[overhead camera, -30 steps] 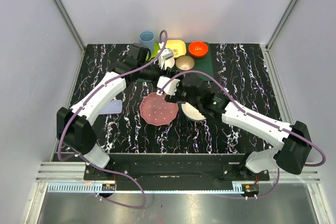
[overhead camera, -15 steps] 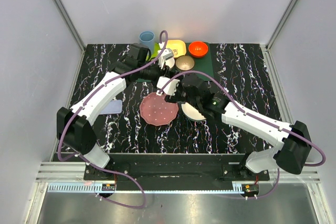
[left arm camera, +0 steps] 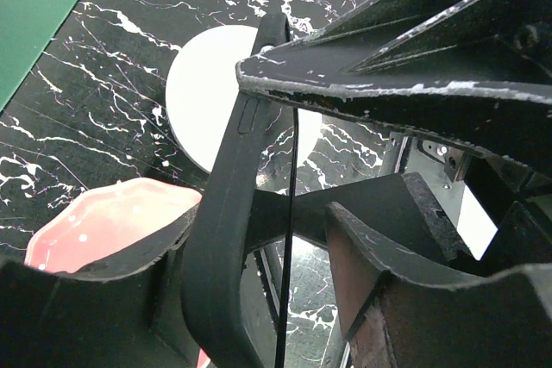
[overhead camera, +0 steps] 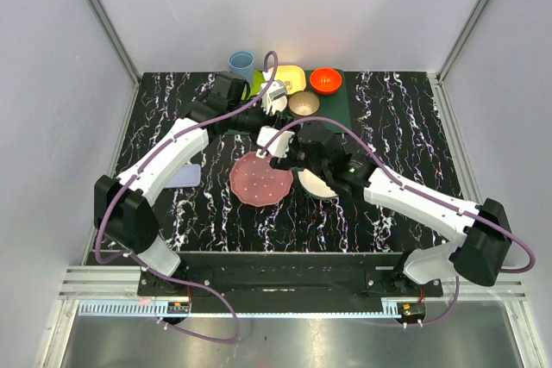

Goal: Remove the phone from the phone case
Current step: Pick up the phone at the center of the board.

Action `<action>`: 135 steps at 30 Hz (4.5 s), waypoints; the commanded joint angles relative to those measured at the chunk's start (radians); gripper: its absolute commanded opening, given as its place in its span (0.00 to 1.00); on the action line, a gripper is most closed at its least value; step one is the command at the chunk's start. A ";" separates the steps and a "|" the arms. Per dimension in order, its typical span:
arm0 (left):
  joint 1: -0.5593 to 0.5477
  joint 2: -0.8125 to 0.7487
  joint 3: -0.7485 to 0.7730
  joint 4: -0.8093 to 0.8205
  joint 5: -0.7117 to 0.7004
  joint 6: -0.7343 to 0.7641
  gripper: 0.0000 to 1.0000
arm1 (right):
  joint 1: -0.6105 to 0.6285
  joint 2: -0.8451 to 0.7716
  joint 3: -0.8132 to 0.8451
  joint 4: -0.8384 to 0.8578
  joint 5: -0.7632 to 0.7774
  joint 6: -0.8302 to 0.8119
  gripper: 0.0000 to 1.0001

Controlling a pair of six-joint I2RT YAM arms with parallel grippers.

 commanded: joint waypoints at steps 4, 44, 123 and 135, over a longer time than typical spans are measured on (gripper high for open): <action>-0.004 -0.001 0.051 0.014 -0.017 0.004 0.54 | 0.013 -0.014 0.040 0.071 0.017 -0.011 0.00; -0.004 -0.010 0.044 0.014 -0.030 0.032 0.00 | 0.013 -0.015 0.069 0.031 0.015 0.012 0.42; 0.136 -0.391 -0.684 1.582 0.150 -0.899 0.00 | -0.534 0.009 -0.111 1.085 -1.376 1.596 0.50; 0.130 -0.372 -0.673 1.553 0.137 -0.893 0.00 | -0.534 0.032 -0.121 1.151 -1.410 1.636 0.00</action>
